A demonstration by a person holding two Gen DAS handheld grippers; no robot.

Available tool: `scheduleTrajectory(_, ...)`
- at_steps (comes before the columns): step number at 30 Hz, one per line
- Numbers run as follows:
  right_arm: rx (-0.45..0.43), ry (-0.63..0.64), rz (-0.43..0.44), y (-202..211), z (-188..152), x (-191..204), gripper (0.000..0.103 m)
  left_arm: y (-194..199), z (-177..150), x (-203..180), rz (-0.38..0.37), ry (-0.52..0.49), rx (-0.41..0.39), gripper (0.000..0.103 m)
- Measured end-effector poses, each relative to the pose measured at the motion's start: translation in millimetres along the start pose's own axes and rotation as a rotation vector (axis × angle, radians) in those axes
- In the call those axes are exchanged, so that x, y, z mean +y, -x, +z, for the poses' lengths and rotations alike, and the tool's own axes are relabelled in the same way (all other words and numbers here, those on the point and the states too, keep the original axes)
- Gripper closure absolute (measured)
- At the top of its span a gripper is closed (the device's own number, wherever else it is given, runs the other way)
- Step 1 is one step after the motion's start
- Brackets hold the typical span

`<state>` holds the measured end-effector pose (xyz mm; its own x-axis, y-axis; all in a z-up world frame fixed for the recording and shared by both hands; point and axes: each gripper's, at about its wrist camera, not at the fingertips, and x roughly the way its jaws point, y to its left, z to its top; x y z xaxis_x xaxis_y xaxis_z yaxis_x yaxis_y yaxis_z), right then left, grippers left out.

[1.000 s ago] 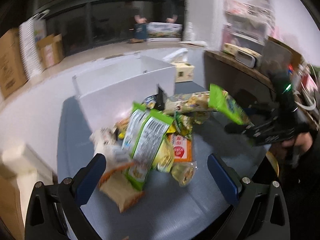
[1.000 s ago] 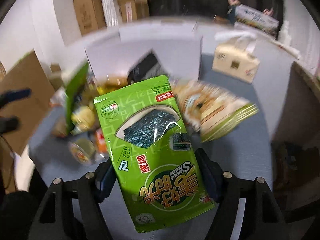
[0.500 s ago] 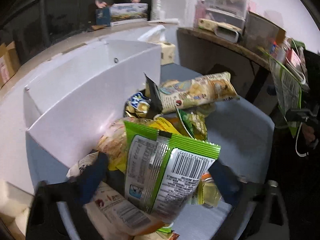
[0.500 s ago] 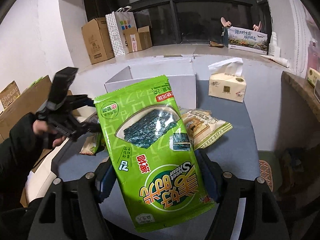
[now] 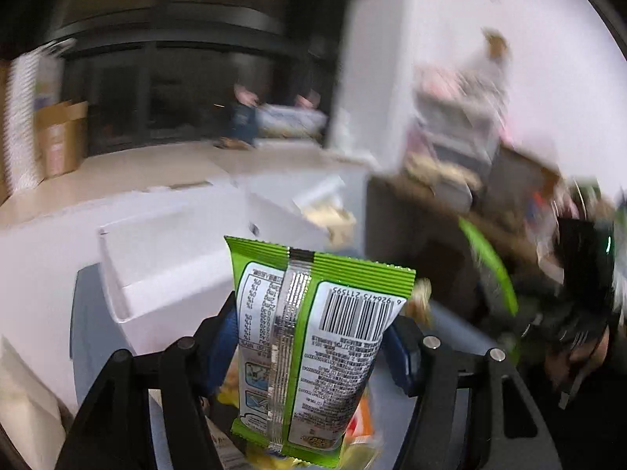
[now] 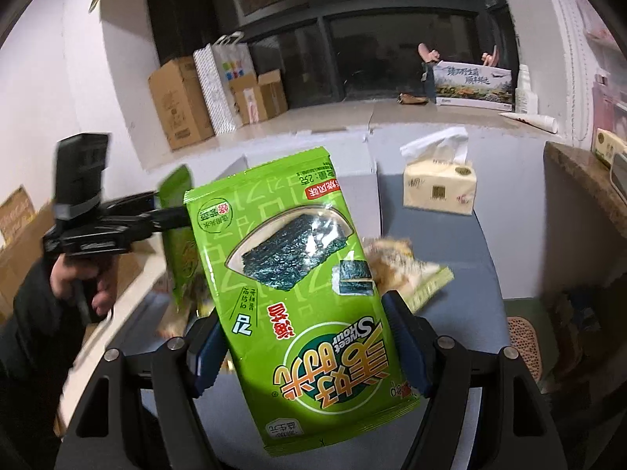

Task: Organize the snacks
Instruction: 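Grasp white-green biscuit pack with left tool while right tool grasps green seaweed bag, drop both in box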

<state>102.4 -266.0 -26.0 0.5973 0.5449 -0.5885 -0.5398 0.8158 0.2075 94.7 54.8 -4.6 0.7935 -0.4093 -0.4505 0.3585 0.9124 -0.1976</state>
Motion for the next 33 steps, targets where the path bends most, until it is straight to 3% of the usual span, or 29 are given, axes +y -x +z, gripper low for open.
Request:
scheduleTrajectory(4,-0.012,-0.1,-0.015,-18.2,34.1,-4.9,0.025,11.2,26.7,13.7,0.125,0.088,-0.073,0.034)
scheduleTrajectory(8,-0.029,-0.122,-0.005,-49.5,86.0,0.1,0.025,-1.0,62.6,48.4,0.19,0.164,-0.111,0.034)
scheduleTrajectory(12,-0.024,-0.118,-0.008,-103.6,148.2,4.2,0.025,-44.0,95.7,98.4,0.262,0.249,-0.037,0.034)
scheduleTrajectory(16,0.056,-0.102,-0.062,-165.8,188.8,5.4,0.025,-82.7,106.7,128.1,0.313,0.277,0.02,0.033)
scheduleTrajectory(19,0.093,-0.114,-0.066,-199.7,202.9,-0.1,0.025,-103.4,109.1,143.7,0.394,0.278,0.049,0.028)
scheduleTrajectory(20,0.087,-0.118,-0.073,-206.5,206.1,-2.2,0.023,-113.3,111.1,147.7,0.409,0.29,0.066,0.014)
scheduleTrajectory(22,0.098,-0.123,-0.089,-220.4,210.9,-6.9,0.008,-122.8,105.2,155.9,0.4,0.309,0.115,0.0)
scheduleTrajectory(24,0.139,-0.14,-0.072,-230.3,210.9,-10.1,0.0,-122.6,98.8,156.3,0.407,0.304,0.131,0.0)
scheduleTrajectory(29,0.105,-0.098,-0.099,-224.8,207.6,-10.1,0.0,-113.4,87.2,157.9,0.404,0.33,0.131,0.0)
scheduleTrajectory(33,0.084,-0.071,-0.063,-214.3,207.4,-6.5,0.0,-99.4,87.9,147.3,0.393,0.3,0.112,0.0)
